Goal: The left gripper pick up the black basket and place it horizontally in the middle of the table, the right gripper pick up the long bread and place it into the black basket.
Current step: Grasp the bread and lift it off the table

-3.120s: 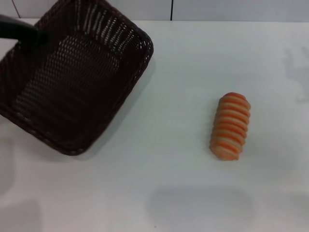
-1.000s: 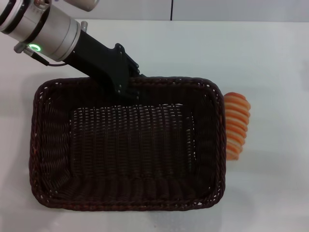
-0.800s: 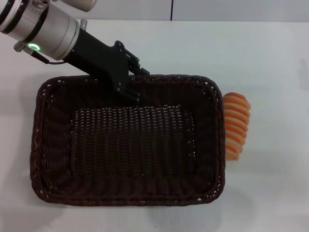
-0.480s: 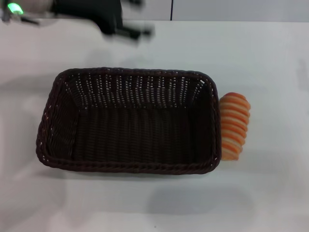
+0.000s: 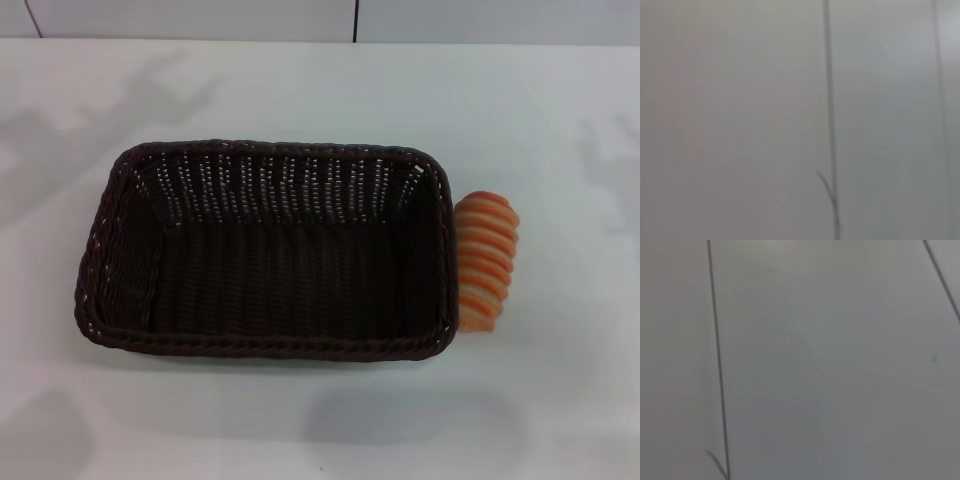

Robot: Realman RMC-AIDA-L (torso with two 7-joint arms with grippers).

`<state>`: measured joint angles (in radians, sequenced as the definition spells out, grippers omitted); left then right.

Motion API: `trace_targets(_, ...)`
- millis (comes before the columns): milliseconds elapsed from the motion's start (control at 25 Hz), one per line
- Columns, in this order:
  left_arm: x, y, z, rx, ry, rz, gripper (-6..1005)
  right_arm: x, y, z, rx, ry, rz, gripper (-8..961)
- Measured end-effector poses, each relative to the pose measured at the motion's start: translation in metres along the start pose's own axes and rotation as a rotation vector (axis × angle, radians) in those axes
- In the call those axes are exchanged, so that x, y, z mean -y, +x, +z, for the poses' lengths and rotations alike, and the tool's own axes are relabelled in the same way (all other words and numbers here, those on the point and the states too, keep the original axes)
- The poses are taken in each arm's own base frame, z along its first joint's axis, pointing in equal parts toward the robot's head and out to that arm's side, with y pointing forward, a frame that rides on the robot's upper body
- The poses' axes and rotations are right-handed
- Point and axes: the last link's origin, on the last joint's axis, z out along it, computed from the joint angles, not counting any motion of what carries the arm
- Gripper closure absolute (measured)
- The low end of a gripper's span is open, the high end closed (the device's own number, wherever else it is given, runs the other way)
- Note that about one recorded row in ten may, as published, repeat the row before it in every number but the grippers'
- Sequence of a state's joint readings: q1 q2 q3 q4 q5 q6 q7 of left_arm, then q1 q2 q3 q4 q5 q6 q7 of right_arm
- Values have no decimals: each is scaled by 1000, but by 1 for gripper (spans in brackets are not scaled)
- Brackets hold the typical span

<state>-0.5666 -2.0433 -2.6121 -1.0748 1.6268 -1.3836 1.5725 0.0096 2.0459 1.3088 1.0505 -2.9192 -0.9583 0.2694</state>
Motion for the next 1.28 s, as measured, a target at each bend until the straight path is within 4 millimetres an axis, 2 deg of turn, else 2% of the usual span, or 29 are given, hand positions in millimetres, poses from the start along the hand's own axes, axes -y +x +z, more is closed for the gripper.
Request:
trace_targets(120, 7, -7, -21, -51, 58, -49, 248, -4, 1, 2, -6, -19, 4, 468)
trace_targets(160, 11, -12, -36, -72, 92, -82, 248, -9, 2, 3, -19, -47, 3, 468)
trace_targets(240, 12, -14, -42, -79, 106, -93, 248, -11, 2, 4, -26, -61, 6, 415)
trace_targets(360, 19, -20, -70, -108, 175, -128, 248, -22, 4, 13, -107, -98, 24, 337)
trace_targets(400, 19, -20, -70, -108, 175, -128, 248, -22, 4, 13, -107, -98, 24, 310)
trace_targets(440, 21, -22, -78, -119, 199, -141, 248, -23, 4, 16, -136, -102, 25, 284)
trace_targets(560, 25, -34, -105, -169, 272, -209, 249, -34, 1, 28, -236, -116, 34, 253)
trace_targets(840, 27, -55, -127, -162, 328, -280, 249, -49, -11, 44, -390, -93, 36, 234)
trace_targets(960, 27, -60, -138, -158, 356, -279, 249, -65, -29, 53, -480, -93, 9, 235)
trace_targets(1280, 26, -63, -152, -162, 389, -259, 250, -80, -58, 60, -625, -62, -29, 237)
